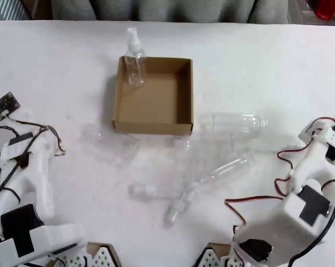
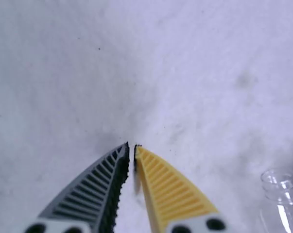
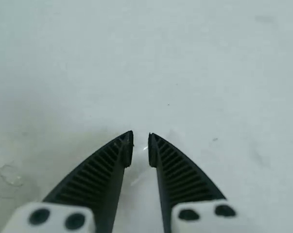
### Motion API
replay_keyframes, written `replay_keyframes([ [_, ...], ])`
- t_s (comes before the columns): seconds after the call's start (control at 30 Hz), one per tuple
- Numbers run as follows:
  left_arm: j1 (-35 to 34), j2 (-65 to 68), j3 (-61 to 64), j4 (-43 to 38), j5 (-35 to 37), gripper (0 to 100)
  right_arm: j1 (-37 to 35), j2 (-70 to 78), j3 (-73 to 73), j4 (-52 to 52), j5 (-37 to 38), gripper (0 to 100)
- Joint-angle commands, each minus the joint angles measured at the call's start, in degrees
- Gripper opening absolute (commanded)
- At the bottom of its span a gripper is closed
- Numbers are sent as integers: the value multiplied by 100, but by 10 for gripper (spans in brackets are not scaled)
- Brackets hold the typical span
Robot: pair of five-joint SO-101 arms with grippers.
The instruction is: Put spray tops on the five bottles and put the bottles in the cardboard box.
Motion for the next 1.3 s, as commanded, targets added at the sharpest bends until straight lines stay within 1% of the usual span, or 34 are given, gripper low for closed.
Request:
replay_keyframes([
  [0.0,75,13,-264,-70,-53,24,-48,-673,-396,919,-457,153],
  [0.07,75,13,-264,-70,-53,24,-57,-831,-396,1297,-563,218],
  [0.1,75,13,-264,-70,-53,24,-66,-875,-396,1437,-598,235],
  [0.17,75,13,-264,-62,-53,23,-66,-919,-369,1640,-677,234],
  [0.27,75,13,-255,-62,-53,22,-101,-804,-396,1657,-1134,236],
  [0.5,75,-31,-167,-88,-53,22,-664,-224,-440,998,-1943,237],
  [0.6,75,-31,-167,-88,-53,22,-760,13,-448,664,-2066,235],
  [0.7,75,-31,-158,-88,-53,22,-708,400,-677,532,-2057,234],
  [0.97,75,-31,-167,-97,-53,22,-576,1938,-2136,1464,-2013,228],
  [1.03,75,-31,-167,-97,-53,22,-514,2193,-2462,1622,-1996,180],
  [1.07,75,-31,-158,-97,-53,22,-462,2281,-2602,1701,-1881,132],
  [1.13,75,-31,-158,-97,-53,22,-391,2378,-2884,1815,-1284,12],
  [1.17,75,-31,-158,-97,-53,22,-382,2387,-2989,1930,-1011,9],
  [1.2,75,-31,-158,-97,-53,22,-356,2396,-3103,2097,-809,38],
  [1.23,75,-31,-167,-97,-53,22,-312,2396,-3191,2264,-738,40],
  [1.27,75,-22,-176,-97,-53,22,-277,2396,-3323,2413,-695,21],
])
